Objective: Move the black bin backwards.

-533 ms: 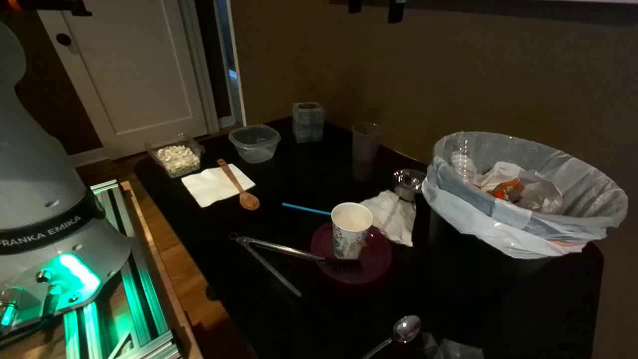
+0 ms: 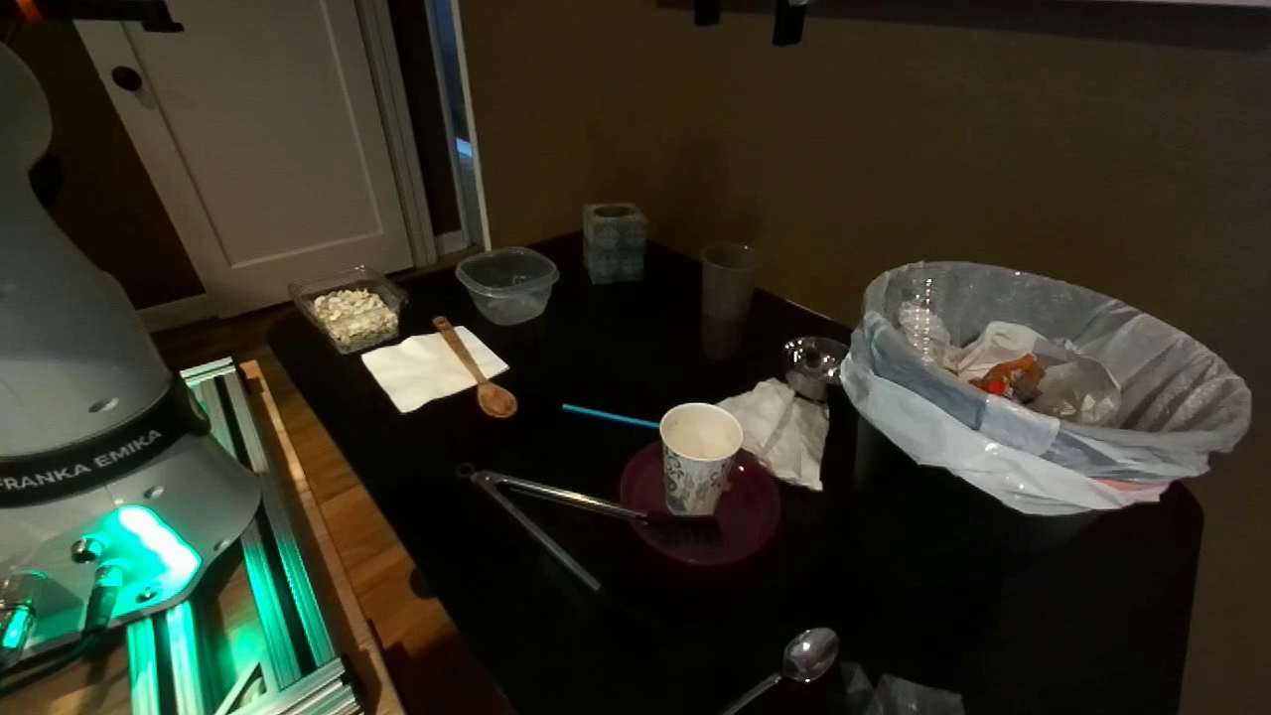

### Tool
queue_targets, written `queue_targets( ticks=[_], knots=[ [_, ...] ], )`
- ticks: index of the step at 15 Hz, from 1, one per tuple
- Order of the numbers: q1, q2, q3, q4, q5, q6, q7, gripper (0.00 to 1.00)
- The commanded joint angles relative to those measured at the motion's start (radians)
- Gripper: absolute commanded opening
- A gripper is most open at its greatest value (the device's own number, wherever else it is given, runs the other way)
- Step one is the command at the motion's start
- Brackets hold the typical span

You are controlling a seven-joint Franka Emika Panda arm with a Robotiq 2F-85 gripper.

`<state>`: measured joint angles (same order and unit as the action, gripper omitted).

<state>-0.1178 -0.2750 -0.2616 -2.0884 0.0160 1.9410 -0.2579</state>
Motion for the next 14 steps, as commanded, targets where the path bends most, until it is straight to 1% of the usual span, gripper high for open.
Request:
queue_targets(
  ticks=[1, 3, 6, 7, 9, 14],
  knots=[
    [-0.019, 0.057, 0.008, 0.049, -0.019, 0.012, -0.017, 1.0],
    [-0.027, 0.098, -0.001, 0.072, -0.038, 0.021, -0.059, 1.0],
    [-0.036, 0.144, -0.019, 0.087, -0.003, 0.061, -0.168, 1.0],
    [-0.039, 0.1, 0.001, 0.06, -0.014, 0.036, -0.107, 1.0],
    [-0.046, 0.128, -0.003, 0.071, -0.013, 0.055, -0.14, 1.0],
    [-0.047, 0.138, -0.003, 0.08, -0.013, 0.056, -0.149, 1.0]
  ],
)
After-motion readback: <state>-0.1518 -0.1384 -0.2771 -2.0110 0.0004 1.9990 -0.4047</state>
